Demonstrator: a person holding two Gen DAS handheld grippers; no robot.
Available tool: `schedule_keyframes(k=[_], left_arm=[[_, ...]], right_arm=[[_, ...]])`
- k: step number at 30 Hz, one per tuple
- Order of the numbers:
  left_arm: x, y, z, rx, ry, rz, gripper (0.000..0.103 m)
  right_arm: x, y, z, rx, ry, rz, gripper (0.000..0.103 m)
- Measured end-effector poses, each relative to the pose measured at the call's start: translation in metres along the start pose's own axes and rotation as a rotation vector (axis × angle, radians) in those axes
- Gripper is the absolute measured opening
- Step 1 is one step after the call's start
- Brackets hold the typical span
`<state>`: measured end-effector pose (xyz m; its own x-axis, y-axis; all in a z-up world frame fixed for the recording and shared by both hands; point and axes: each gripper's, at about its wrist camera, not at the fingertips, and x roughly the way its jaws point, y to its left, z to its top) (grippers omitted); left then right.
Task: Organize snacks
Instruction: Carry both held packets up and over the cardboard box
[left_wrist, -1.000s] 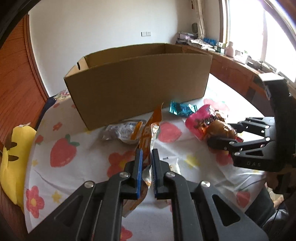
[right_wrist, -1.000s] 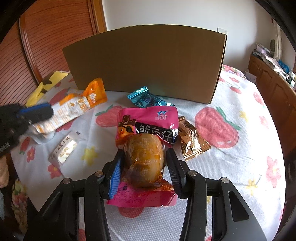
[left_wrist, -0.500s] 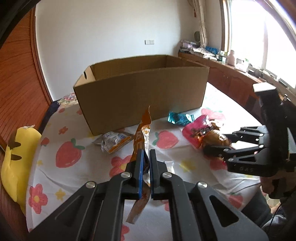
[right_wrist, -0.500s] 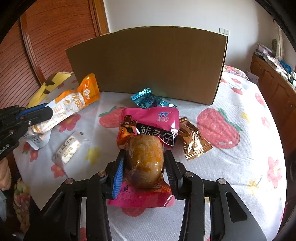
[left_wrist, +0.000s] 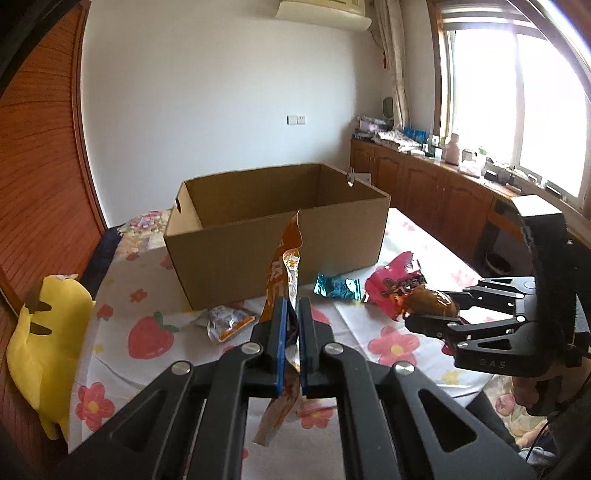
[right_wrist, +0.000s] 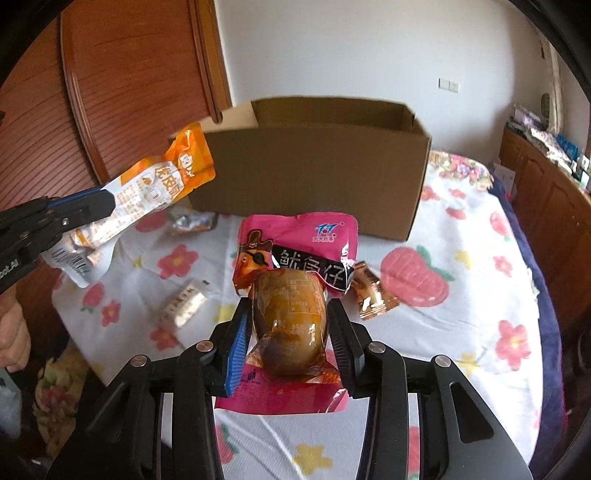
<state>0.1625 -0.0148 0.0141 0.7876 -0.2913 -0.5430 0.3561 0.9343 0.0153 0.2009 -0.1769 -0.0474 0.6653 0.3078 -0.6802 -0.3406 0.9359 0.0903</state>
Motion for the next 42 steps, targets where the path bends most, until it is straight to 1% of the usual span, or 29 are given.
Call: schedule_keyframes(k=[4,9,17,25,33,42], left_arm=[[-0.013,-0.004,0.004,0.002,-0.022,-0.004,0.002],[-0.027,-0.007,0.01,0.004,-0.057,0.01,0.002],[-0.05,-0.007,0.022,-0.017,-0.139,0.032,0.002],[-0.052,-0.011,0.036,-0.008,-0.162,0.041,0.003],[-0.031,0.0,0.056,-0.024,-0.162,0.049,0.003],[0.01,0.02,0.088,-0.035,-0.157,0.051,0.003]], right_arm=[[-0.024,0.0,0.001,0.004,-0.035,-0.002,0.041],[-0.046,0.0,0.002,0.009,-0.072,-0.005,0.041],[-0.075,0.003,0.005,0.002,-0.133,0.001,0.041],[-0.095,0.007,0.011,-0.024,-0.181,0.007,0.041],[-0.091,0.004,0.036,-0.053,-0.2,0.017,0.041],[-0.055,-0.008,0.08,-0.081,-0.182,0.024,0.041]])
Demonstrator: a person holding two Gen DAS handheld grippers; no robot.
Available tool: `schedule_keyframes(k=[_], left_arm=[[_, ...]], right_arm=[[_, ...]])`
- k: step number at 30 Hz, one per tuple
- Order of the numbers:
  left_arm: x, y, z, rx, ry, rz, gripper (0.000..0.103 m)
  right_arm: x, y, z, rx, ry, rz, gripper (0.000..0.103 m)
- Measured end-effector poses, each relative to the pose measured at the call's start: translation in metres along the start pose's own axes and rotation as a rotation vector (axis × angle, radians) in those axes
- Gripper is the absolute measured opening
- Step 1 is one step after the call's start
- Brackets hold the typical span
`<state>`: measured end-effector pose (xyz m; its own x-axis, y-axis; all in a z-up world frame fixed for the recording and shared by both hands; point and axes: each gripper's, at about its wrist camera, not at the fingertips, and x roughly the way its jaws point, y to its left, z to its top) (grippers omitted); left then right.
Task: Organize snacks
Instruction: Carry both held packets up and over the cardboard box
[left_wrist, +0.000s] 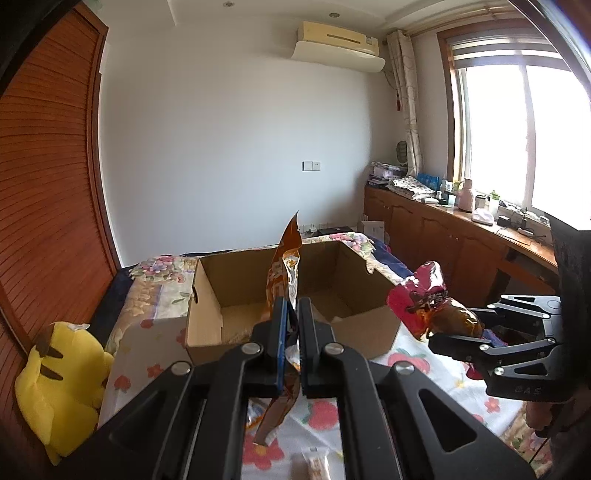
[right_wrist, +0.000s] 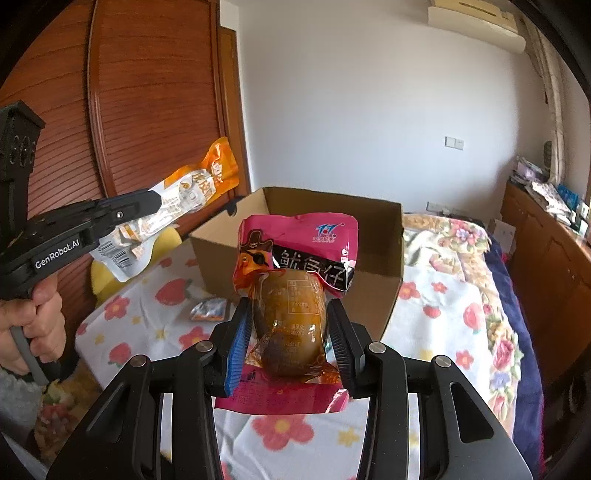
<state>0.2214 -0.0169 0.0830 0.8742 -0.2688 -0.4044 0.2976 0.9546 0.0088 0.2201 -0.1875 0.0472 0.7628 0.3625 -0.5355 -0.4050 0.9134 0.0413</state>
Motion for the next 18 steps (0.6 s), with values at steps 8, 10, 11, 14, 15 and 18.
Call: schedule_keyframes(k=[8,10,11,14,15,18], left_arm=[[0.045,0.017,0.014,-0.002,0.008,-0.001,0.003],[0.057,0.021,0.015,-0.003,0.012,-0.004,0.003],[0.065,0.022,0.016,0.002,0.017,-0.009,0.003],[0.084,0.025,0.017,0.009,0.027,-0.014,0.003],[0.09,0.027,0.016,0.01,0.03,-0.014,0.003],[0.107,0.028,0.019,0.005,0.04,-0.015,0.003]], right_arm=[[0.045,-0.012,0.029,-0.017,0.024,0.004,0.041],[0.056,-0.016,0.035,-0.02,0.028,0.005,0.041],[0.061,-0.017,0.037,-0.022,0.029,0.005,0.041],[0.078,-0.021,0.045,-0.026,0.035,0.009,0.041],[0.083,-0.022,0.047,-0.028,0.036,0.01,0.041],[0.102,-0.026,0.053,-0.028,0.043,0.012,0.041]])
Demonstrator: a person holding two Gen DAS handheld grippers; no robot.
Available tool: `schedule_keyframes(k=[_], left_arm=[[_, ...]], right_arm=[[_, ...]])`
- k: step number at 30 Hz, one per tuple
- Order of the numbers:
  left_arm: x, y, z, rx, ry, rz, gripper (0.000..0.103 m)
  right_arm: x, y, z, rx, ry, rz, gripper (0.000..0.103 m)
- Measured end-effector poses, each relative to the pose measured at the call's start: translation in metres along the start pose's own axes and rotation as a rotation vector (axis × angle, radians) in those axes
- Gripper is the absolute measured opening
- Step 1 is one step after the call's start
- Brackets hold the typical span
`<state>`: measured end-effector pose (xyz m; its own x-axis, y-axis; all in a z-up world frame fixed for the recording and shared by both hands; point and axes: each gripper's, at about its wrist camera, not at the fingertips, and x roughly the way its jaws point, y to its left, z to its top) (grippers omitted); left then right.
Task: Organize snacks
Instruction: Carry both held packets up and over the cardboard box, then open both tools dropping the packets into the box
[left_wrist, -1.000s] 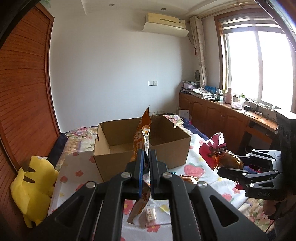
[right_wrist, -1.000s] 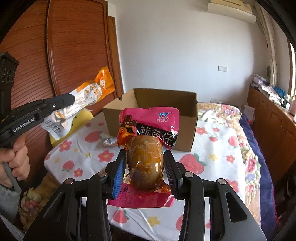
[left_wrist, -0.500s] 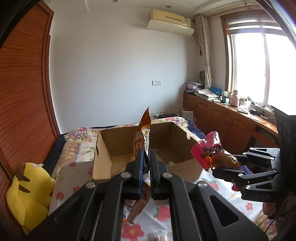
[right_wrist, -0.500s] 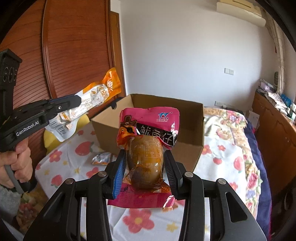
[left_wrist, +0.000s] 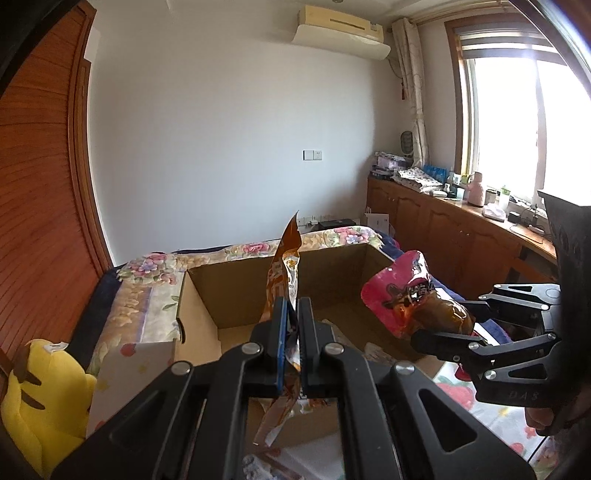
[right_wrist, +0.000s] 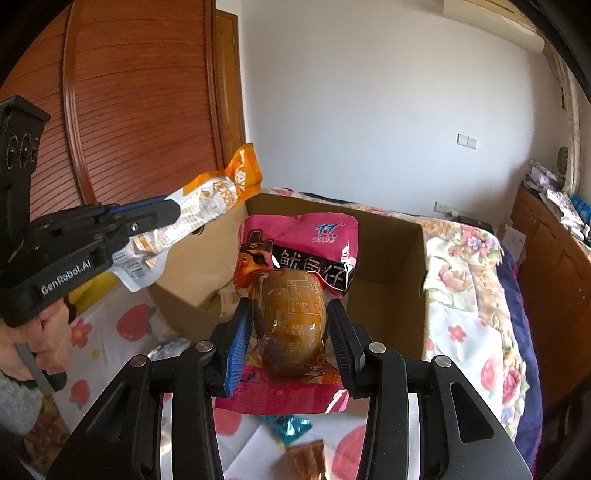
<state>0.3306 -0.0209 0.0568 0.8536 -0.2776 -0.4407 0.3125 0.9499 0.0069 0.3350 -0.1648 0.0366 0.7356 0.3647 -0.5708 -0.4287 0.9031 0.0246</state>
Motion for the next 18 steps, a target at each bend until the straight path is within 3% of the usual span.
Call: schedule_keyframes(k=[11,18], left_arm=[[0.044,0.006,-0.007,-0.006,0.039,-0.009,0.003],[0.053,0.007,-0.012,-0.014,0.051,-0.002,0.009]], right_arm=[[0.054,-0.011,0.005,0.014,0.053,0.005,0.041],[0.074,-0.017,0.005,0.049,0.086,0.011,0.043]])
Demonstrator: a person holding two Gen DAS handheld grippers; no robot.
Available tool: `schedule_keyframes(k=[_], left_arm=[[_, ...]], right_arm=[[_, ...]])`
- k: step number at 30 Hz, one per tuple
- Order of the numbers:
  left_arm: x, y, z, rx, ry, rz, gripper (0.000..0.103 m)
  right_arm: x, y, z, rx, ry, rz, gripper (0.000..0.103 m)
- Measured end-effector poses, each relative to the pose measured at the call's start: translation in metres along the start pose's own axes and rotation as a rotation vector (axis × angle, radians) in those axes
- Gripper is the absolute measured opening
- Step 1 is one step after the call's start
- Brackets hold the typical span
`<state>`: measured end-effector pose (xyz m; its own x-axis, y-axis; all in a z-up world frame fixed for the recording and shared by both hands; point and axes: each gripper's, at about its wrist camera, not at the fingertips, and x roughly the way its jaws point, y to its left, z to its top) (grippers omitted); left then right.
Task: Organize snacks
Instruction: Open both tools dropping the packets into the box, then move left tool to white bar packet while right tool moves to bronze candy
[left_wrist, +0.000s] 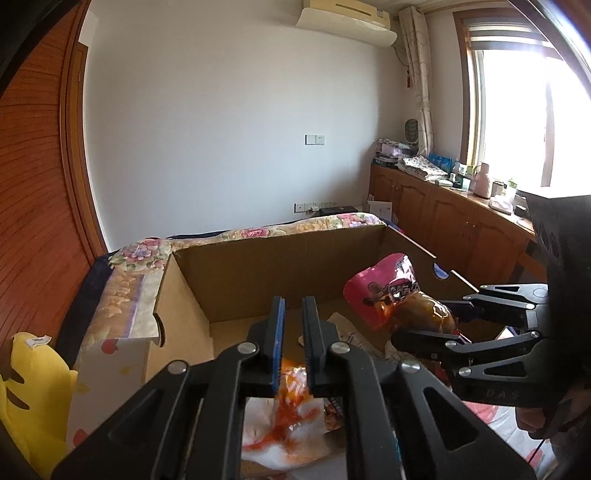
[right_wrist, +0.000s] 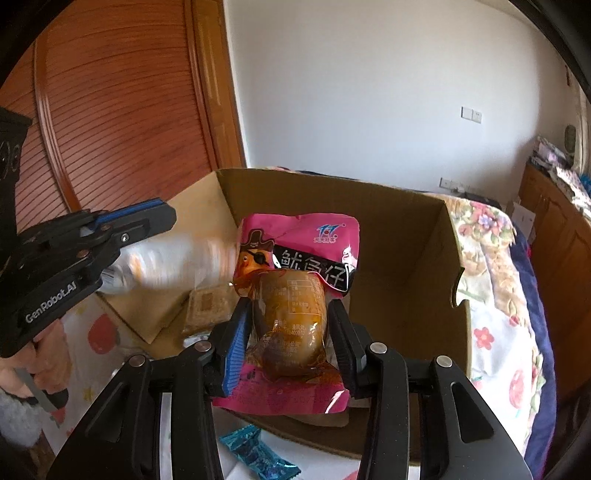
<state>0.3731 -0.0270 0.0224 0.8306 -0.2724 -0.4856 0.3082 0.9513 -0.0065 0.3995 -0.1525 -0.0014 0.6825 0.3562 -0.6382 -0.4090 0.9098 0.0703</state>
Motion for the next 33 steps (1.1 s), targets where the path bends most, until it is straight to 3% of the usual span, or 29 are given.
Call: schedule_keyframes(k=[6,11,21,26,33], left_arm=[[-0.003,0.003,-0.007,-0.006,0.02,0.005,0.022],[-0.008,0.003,-0.014,-0.015,0.052,-0.002,0.023],[-0.045,-0.004,-0.037,0.0,0.063,0.005,0.024],[-0.06,-0.006,-0.053,-0.02,0.073,-0.002,0.024],[-0.073,-0.014,-0.084,-0.023,0.102,0.0,0.024]], right_arm=[[0.008,0.0,0.0,0.007,0.02,-0.005,0.048],[0.001,-0.006,-0.002,0.023,0.014,-0.01,0.056],[-0.052,0.004,-0.015,0.01,-0.038,-0.018,0.057],[-0.079,0.007,-0.041,-0.002,-0.029,-0.018,0.057],[-0.085,0.011,-0.083,-0.022,0.039,-0.038,0.057]])
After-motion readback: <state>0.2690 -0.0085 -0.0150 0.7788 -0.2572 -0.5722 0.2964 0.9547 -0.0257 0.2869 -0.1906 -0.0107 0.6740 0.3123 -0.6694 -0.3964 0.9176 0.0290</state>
